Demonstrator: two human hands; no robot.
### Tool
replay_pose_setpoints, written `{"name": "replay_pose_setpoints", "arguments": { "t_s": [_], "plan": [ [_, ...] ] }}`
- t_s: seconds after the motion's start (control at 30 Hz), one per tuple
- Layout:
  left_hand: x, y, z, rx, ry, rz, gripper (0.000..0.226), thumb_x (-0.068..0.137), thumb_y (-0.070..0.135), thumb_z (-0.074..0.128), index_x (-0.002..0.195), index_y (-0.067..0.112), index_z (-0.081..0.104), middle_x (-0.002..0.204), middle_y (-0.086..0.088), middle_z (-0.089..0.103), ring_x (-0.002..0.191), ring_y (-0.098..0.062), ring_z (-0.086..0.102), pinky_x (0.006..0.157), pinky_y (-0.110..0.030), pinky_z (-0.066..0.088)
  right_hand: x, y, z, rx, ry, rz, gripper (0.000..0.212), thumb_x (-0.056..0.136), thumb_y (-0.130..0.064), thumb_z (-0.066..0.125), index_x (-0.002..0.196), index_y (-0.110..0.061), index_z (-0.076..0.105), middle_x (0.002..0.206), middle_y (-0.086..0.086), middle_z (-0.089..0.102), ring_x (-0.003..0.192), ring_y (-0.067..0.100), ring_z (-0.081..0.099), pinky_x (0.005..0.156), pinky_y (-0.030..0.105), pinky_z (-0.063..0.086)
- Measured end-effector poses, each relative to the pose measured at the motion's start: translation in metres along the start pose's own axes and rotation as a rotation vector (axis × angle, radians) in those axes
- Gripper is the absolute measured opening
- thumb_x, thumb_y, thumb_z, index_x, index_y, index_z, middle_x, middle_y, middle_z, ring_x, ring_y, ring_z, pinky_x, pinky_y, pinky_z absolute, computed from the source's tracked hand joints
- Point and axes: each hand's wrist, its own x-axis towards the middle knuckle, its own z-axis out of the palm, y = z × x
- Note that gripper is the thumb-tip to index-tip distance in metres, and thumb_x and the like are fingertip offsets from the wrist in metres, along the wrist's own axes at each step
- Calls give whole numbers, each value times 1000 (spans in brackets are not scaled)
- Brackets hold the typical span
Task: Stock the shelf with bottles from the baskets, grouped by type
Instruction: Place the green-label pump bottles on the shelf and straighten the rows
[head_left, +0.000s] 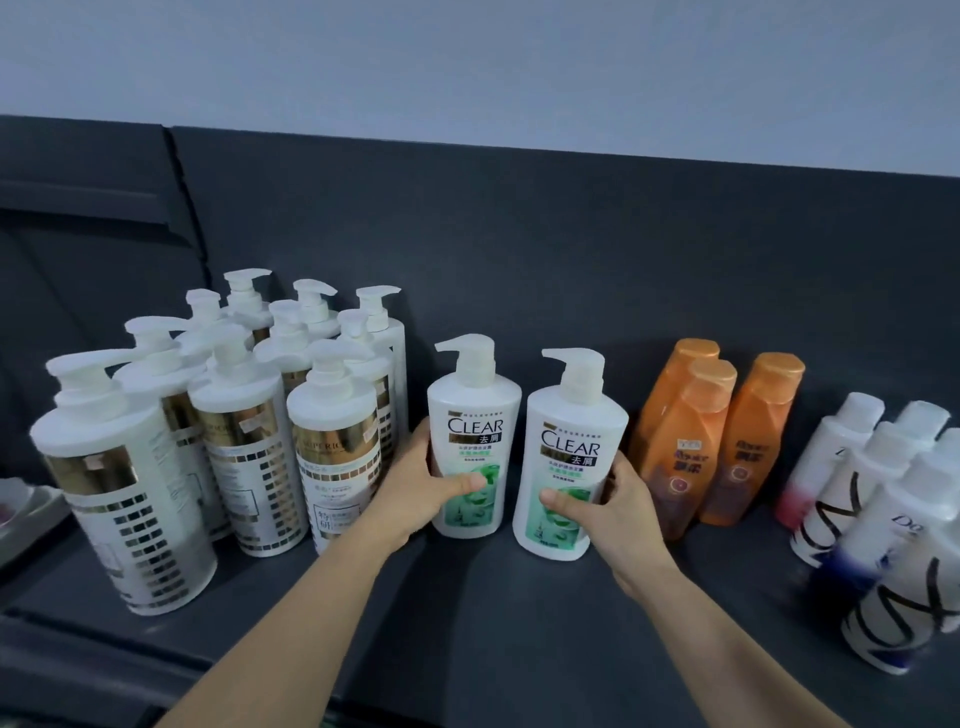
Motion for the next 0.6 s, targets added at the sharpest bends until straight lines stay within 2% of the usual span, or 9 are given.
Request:
{"name": "replay_pose_setpoints", "arguments": {
  "t_s": [0.13, 0.2, 0.43, 0.6],
  "plan": [
    [1, -11, 7, 188, 165, 40, 59, 65, 15, 87, 112, 29, 53, 113, 10, 63, 104, -10, 59, 88, -30, 48, 1, -2, -4, -113, -1, -55, 55, 65, -13, 90, 102, -36, 56, 102, -16, 70, 98, -1, 63, 84, 27, 52],
    [4, -10, 10, 225, 172, 46, 55, 69, 16, 84, 112, 28, 52, 111, 12, 62, 103, -9, 57, 86, -28, 45, 2, -3, -3, -170, 17, -65, 56, 66, -17, 89, 103, -38, 53, 102, -19, 68, 100, -3, 60, 83, 25, 49],
    [22, -2, 12, 278, 135, 19, 63, 78, 16, 78, 133, 22, 48, 122, 12, 55, 109, -4, 46, 90, -25, 37, 20, -3, 7, -253, 101, -55, 51, 71, -22, 86, 109, -26, 52, 104, -13, 67, 102, 12, 64, 90, 39, 54],
    [39, -3, 13, 300, 127, -28, 64, 79, 19, 77, 134, 24, 45, 132, 7, 57, 120, -14, 51, 94, -29, 40, 38, -1, 13, -305, 161, -56, 52, 73, -24, 84, 112, -21, 50, 114, -4, 66, 108, 19, 62, 93, 42, 52]
  ]
}}
